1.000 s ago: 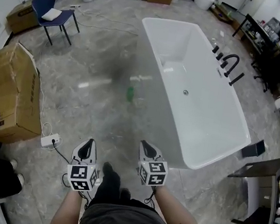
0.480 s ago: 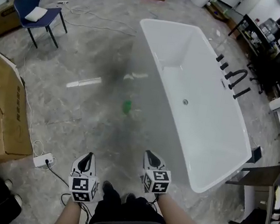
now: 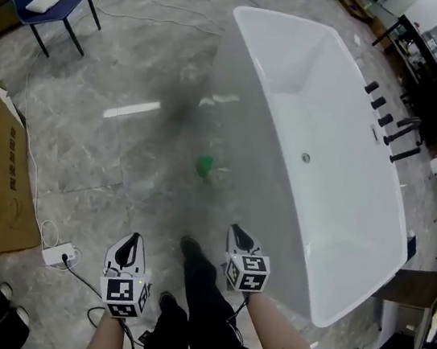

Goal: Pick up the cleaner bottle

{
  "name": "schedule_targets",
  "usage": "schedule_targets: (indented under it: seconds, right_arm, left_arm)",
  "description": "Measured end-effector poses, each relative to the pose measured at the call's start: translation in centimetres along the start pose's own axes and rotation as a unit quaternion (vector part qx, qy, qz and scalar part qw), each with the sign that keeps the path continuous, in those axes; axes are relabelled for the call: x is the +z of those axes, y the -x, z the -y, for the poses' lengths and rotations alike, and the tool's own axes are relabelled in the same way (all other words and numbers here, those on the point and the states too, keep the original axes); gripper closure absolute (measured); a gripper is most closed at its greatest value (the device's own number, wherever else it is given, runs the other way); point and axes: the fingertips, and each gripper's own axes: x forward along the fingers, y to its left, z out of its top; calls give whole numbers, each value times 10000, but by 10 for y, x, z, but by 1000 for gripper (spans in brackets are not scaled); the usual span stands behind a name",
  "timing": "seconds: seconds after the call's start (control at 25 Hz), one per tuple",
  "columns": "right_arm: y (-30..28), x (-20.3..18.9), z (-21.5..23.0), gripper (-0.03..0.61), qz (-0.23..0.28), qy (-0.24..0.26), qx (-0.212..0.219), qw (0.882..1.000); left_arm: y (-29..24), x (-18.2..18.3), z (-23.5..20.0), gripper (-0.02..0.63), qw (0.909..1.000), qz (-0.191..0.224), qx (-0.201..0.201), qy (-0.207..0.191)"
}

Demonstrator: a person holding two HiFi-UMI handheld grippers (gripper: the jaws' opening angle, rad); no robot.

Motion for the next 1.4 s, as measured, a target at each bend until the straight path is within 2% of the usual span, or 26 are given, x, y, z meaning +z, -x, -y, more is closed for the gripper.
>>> schedule_targets:
  seconds: [0.24, 0.6, 0.68, 0.76, 0.92, 1.16, 1.4]
  right_arm:
    - [-111, -15, 34, 546, -164, -167, -107, 9997]
    - [-250, -51, 48, 544, -546, -14, 175, 9984]
    - [-279, -65, 55, 516, -555, -11, 242, 9982]
    - [-306, -79, 63, 435, -559, 98, 339, 9978]
    - [-356, -106, 83, 398, -460, 187, 308, 9983]
    - [-406, -147, 94, 376, -327, 93, 408, 9986]
    - [-455, -162, 107, 377, 101, 434, 278, 9986]
  left_arm:
    - [-94, -26, -27, 598, 9996, -239, 148, 89]
    - [-218, -89, -53, 598, 9968, -684, 269, 302]
    - [-241, -108, -55, 598, 9967, -715, 243, 308]
    - [-264, -124, -56, 598, 9970, -675, 205, 308]
    - [-313, -155, -67, 598, 9980, -589, 137, 205]
    - [-372, -194, -90, 598, 9985, -463, 120, 267]
    - [-429, -211, -108, 598, 9997, -173, 97, 130]
